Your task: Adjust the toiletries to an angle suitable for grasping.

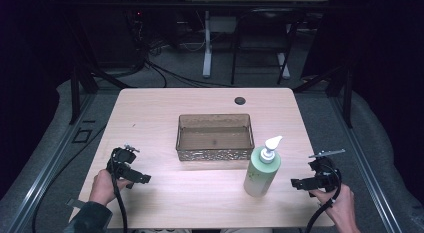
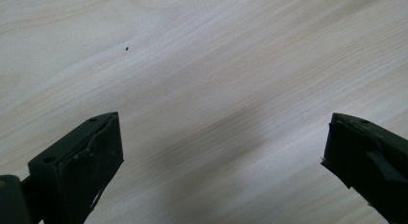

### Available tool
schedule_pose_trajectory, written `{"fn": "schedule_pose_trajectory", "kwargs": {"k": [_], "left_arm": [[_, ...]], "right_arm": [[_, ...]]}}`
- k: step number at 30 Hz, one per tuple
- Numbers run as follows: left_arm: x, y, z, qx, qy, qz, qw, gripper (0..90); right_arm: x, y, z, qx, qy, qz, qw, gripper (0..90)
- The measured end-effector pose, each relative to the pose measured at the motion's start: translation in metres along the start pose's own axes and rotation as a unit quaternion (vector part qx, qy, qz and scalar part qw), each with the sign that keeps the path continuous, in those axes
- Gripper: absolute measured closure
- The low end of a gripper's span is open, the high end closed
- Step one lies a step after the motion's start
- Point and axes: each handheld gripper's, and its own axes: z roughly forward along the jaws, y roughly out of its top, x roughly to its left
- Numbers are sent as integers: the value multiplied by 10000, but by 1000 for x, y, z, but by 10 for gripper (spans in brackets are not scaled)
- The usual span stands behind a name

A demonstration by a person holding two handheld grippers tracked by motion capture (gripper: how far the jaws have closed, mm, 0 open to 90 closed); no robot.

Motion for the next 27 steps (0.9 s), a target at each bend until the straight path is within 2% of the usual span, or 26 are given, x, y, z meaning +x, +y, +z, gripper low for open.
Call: {"fn": "schedule_pose_trajectory", "kwargs": {"k": [4,9,17,27], "left_arm": [[3,-2,1,78,-10,-59,10000,1],[4,0,2,137,-33,-16,9999,1],[3,-1,3,230,-4,30,9997,1],[3,-1,4,312,2,63,9995,1]], "right_arm": [[2,1,-2,87,28,-19,10000,0],[8,3,-6,144,124,-78,9998,0],[18,9,-22,167,228,-260,9993,0],[28,15,-31,256,342,-395,9983,0]]}}
